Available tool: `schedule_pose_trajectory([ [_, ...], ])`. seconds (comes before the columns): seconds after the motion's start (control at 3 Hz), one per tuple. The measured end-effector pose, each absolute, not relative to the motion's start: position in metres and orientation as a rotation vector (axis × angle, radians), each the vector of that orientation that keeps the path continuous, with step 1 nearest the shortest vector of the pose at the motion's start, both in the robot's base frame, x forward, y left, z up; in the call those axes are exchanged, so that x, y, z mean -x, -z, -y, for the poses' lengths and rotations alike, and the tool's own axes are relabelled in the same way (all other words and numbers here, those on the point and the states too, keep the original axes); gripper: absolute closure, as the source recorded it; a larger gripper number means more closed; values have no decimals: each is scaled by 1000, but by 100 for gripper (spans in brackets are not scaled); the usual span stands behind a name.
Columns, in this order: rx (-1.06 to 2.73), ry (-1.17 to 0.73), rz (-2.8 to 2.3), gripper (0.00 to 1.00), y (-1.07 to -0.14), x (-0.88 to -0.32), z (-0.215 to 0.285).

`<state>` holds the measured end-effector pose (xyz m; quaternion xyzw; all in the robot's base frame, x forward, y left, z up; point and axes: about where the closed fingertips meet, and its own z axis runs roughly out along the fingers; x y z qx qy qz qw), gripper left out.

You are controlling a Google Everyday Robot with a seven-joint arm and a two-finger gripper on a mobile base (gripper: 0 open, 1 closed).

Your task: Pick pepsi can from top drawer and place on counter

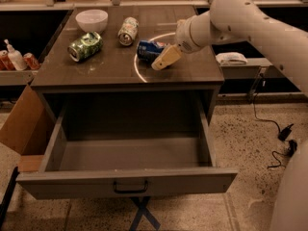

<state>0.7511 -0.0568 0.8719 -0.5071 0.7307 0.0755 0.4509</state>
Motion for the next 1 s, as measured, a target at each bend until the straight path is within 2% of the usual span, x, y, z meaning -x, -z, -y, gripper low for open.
schedule_pose_trajectory([
  [0.33, 1252, -186, -1807, 0, -871, -750, 57],
  [1.0, 1222, -126, -1817, 0, -890, -709, 82],
])
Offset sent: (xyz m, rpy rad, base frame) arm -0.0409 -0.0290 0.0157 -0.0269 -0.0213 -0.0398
